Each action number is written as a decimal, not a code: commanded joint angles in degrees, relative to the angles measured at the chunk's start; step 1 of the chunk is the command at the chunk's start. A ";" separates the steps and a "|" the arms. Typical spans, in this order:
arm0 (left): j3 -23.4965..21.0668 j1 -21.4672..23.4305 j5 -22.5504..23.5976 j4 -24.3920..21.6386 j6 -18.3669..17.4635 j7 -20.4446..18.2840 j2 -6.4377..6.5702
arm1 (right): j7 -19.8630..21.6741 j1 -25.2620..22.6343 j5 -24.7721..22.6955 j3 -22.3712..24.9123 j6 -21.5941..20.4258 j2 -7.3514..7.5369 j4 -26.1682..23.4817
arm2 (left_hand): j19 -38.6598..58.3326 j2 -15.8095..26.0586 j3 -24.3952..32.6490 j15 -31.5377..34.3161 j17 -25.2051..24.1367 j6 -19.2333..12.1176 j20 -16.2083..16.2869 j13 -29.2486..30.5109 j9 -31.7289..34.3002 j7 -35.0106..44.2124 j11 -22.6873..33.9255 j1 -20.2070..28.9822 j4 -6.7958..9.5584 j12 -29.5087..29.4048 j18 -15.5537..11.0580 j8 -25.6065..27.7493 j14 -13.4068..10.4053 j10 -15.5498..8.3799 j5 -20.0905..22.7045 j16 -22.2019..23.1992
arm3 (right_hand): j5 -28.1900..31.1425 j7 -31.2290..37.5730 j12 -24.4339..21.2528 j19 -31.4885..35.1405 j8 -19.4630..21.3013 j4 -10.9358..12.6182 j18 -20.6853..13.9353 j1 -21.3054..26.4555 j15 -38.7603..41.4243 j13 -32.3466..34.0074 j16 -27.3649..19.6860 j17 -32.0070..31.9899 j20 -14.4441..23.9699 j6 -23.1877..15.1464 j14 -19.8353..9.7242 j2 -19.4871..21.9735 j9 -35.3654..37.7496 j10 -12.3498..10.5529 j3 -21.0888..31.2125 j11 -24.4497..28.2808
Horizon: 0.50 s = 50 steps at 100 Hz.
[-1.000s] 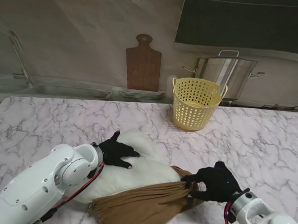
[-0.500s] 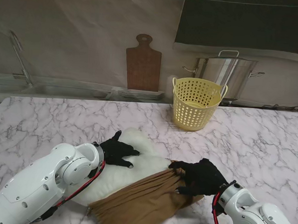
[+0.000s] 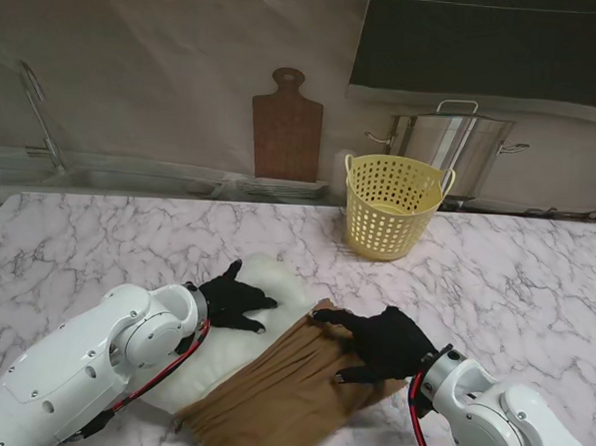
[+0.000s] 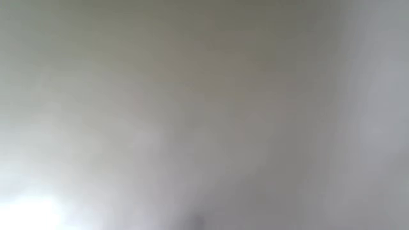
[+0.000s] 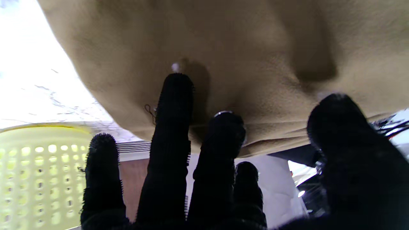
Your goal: Remove the pillowcase from the pillow and put it in the laundry basket
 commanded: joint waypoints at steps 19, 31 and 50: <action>0.63 0.50 0.07 2.25 0.35 -1.94 0.80 | 0.02 3.35 -7.16 -2.29 -1.48 0.38 -0.86 | 81.07 -2.88 1.88 4.14 -0.63 3.31 -0.45 3.22 0.20 4.39 1.32 4.47 1.82 0.62 1.50 1.26 12.24 3.34 3.87 1.44 | -0.74 2.02 1.73 2.75 -1.64 2.24 1.86 -2.62 2.97 2.00 1.17 1.52 1.03 -1.89 -1.67 -0.84 -0.06 -1.60 -1.26 4.05; 0.69 0.43 0.02 2.27 0.52 -2.08 0.80 | 2.55 5.64 -8.69 -3.55 -1.89 0.71 -1.83 | 81.05 -2.91 1.89 4.13 -0.64 3.24 -0.45 3.19 0.27 4.51 1.33 4.51 1.82 0.62 1.52 1.31 12.26 3.43 4.15 1.44 | -0.54 1.93 1.97 4.31 -1.96 2.75 1.37 -1.24 4.26 3.54 1.44 3.95 1.64 0.40 -1.75 -1.03 1.77 -2.20 -0.77 4.95; 1.02 0.24 -0.40 2.46 0.49 -2.31 0.86 | 7.22 10.57 -10.14 -7.34 -1.40 1.29 -1.36 | 80.97 -2.83 1.87 4.12 -0.62 3.05 -0.48 3.24 0.51 4.76 1.37 4.49 1.80 0.65 1.44 1.45 12.25 3.30 4.70 1.43 | 0.47 6.90 1.87 9.77 -2.65 4.18 -0.18 1.16 9.02 8.50 1.59 10.26 4.01 4.18 -2.27 -1.51 7.14 -3.76 3.94 8.56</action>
